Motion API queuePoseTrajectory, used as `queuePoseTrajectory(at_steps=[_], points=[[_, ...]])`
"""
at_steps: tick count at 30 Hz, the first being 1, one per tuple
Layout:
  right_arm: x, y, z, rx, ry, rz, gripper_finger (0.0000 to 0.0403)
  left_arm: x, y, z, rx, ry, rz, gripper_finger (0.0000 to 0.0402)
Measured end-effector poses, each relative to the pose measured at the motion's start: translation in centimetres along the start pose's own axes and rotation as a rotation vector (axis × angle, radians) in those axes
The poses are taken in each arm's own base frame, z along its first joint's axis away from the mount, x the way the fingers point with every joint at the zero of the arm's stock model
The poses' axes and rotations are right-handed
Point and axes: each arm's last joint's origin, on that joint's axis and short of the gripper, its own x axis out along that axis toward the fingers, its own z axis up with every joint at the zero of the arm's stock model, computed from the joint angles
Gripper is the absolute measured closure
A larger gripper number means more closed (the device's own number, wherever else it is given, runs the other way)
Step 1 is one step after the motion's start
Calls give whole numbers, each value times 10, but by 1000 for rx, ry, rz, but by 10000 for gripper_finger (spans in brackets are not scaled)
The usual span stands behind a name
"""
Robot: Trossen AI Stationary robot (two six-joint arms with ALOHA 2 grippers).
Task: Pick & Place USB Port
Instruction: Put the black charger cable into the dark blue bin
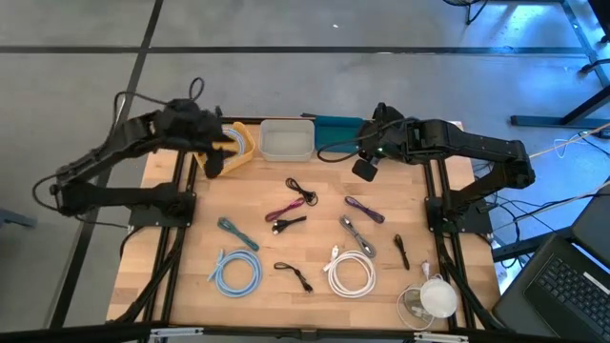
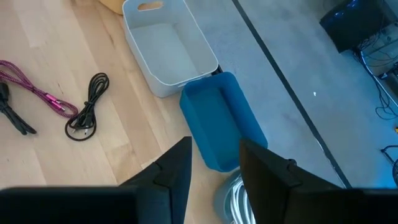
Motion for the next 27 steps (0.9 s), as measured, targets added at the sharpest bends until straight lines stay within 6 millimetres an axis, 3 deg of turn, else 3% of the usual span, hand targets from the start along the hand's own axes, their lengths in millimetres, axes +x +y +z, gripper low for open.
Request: queuePoseTrajectory(at_steps=[5, 8, 15, 27], points=[[3, 1, -2, -1, 8, -1, 267, 11, -24, -20, -69, 86, -220, 210], [7, 4, -3, -7, 12, -2, 267, 33, -36, -36, -37, 138, -254, 213], [15, 8, -6, -14, 15, -2, 267, 96, -70, -57, 48, 43, -386, 212], [15, 8, -6, -16, 15, 5, 267, 172, -103, -76, 89, 164, -362, 215]])
